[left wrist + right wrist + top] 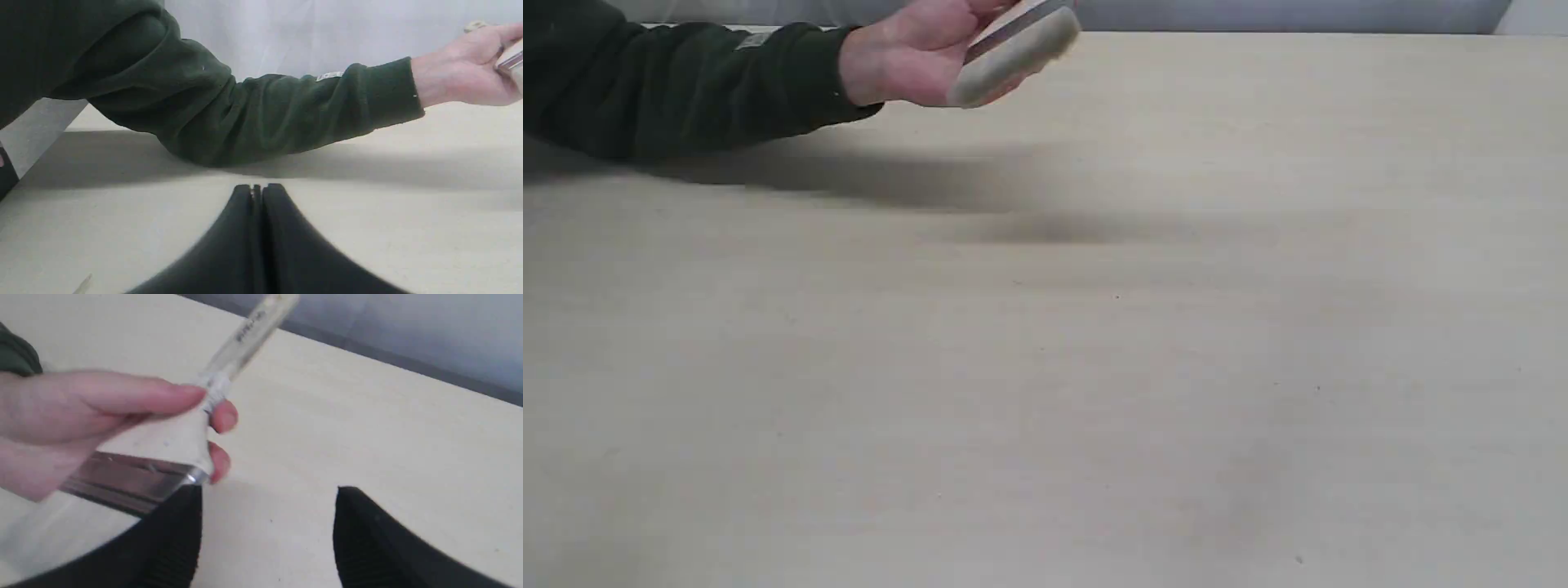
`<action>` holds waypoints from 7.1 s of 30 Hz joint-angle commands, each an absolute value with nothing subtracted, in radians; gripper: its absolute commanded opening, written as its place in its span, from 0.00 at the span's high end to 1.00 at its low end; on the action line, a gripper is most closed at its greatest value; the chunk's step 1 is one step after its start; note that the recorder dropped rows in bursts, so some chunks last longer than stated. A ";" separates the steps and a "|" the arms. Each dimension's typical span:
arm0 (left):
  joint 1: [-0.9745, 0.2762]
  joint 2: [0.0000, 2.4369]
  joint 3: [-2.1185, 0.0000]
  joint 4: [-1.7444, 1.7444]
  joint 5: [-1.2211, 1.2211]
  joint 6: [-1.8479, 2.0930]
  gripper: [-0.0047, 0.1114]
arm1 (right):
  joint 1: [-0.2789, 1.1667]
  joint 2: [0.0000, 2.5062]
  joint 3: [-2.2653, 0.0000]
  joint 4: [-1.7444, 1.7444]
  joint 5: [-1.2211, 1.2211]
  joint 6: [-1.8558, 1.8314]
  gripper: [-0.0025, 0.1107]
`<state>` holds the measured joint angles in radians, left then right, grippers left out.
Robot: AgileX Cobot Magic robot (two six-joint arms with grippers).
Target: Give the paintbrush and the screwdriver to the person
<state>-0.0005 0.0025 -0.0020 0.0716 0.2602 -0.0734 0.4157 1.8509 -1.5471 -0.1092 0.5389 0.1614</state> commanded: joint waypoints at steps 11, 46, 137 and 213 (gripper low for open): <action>-0.007 0.000 0.000 0.071 0.249 -0.075 0.96 | 0.410 1.341 -1.009 -0.063 0.395 0.160 0.52; -0.007 0.000 0.000 0.067 0.250 -0.075 0.96 | 0.410 0.076 -0.225 0.303 0.316 0.143 0.94; -0.007 0.000 0.000 0.069 0.248 -0.075 0.96 | -0.010 0.000 0.000 0.321 0.247 -0.368 0.94; -0.007 0.000 0.000 0.067 0.250 -0.075 0.96 | -0.032 0.000 0.000 -0.019 0.333 0.012 0.94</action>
